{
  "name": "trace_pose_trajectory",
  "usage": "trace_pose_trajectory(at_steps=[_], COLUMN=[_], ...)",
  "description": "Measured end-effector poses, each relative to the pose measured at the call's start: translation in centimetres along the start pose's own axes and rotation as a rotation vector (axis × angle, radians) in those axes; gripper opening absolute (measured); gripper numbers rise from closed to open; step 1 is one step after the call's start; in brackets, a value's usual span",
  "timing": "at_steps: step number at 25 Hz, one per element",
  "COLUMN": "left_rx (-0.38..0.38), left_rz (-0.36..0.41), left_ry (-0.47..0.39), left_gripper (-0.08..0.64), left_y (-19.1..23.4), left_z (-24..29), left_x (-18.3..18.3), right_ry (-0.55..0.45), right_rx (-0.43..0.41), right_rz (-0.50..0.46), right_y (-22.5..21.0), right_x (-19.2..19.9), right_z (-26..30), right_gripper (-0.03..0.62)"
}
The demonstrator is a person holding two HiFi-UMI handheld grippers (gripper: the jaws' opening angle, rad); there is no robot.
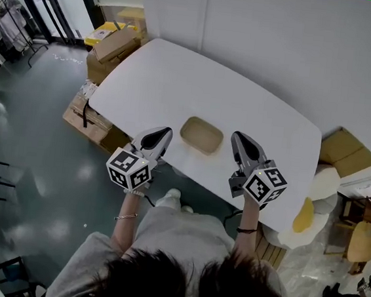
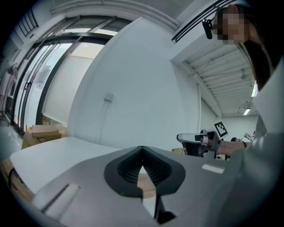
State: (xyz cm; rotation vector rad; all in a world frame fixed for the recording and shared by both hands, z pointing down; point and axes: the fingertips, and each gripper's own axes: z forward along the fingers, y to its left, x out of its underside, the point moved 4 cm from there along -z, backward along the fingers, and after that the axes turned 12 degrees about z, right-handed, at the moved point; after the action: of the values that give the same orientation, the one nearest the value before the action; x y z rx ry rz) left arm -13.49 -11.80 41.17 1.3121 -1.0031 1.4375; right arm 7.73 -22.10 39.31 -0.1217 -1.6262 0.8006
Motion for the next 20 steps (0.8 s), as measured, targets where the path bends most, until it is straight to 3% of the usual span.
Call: trace_pose_trajectory(at_steps=[9, 20], left_rx=[0.084, 0.239], left_rz=[-0.014, -0.053], left_ry=[0.076, 0.18], left_gripper=[-0.009, -0.009], left_y=[2.7, 4.6], left_z=[3.2, 6.7], left_x=[1.4, 4.9], right_ry=[0.015, 0.0], right_rx=[0.09, 0.212], right_rz=[0.048, 0.151], right_y=[-2.1, -4.6], right_x=[1.2, 3.4], right_z=[2.4, 4.1], right_gripper=[0.012, 0.012])
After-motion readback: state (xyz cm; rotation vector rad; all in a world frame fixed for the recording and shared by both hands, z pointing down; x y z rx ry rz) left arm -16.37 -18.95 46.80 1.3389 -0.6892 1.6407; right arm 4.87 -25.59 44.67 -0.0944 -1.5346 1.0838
